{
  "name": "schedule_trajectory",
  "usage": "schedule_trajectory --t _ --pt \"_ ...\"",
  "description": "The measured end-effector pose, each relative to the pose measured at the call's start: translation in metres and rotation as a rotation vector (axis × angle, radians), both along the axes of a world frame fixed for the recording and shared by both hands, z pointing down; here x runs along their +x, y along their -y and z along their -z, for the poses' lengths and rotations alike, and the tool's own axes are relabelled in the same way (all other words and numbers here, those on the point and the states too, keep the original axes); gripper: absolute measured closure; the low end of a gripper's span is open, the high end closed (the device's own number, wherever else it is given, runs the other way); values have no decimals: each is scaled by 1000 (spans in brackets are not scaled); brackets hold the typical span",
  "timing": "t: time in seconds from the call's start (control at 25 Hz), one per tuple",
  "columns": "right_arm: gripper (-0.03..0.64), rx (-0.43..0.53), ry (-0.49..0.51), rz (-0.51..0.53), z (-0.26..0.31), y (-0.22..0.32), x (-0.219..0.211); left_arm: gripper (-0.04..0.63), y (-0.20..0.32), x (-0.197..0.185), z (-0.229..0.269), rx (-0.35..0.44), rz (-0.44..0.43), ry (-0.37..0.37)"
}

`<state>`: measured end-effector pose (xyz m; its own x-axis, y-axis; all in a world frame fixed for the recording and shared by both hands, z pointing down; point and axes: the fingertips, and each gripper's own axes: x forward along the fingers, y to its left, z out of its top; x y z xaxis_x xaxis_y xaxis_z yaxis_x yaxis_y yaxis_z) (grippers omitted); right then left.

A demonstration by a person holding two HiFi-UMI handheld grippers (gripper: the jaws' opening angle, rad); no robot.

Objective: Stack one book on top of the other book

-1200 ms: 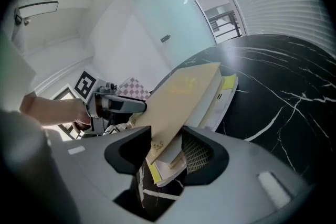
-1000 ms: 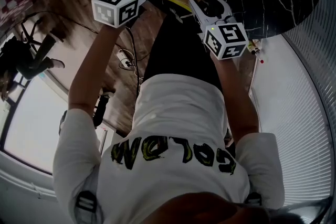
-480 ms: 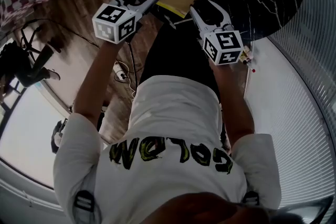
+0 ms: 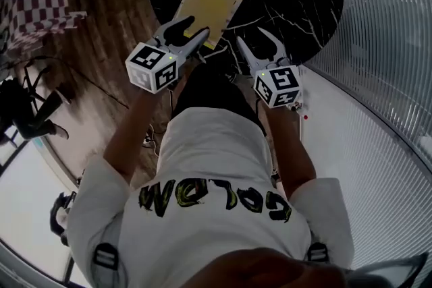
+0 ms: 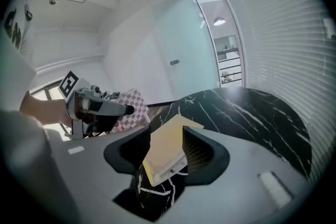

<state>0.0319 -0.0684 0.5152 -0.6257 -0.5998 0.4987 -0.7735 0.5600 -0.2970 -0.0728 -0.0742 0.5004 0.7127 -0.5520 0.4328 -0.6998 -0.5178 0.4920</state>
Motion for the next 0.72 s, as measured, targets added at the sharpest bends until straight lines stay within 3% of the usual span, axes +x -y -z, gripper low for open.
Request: schedule_trajectory --t 0.4,0.72 --pt "446 219 53 -12 134 -22 32 440 -27 68 131 222 -67 -98" --pt "474 327 87 -30 201 -50 44 480 -65 111 190 342 -183 -109"
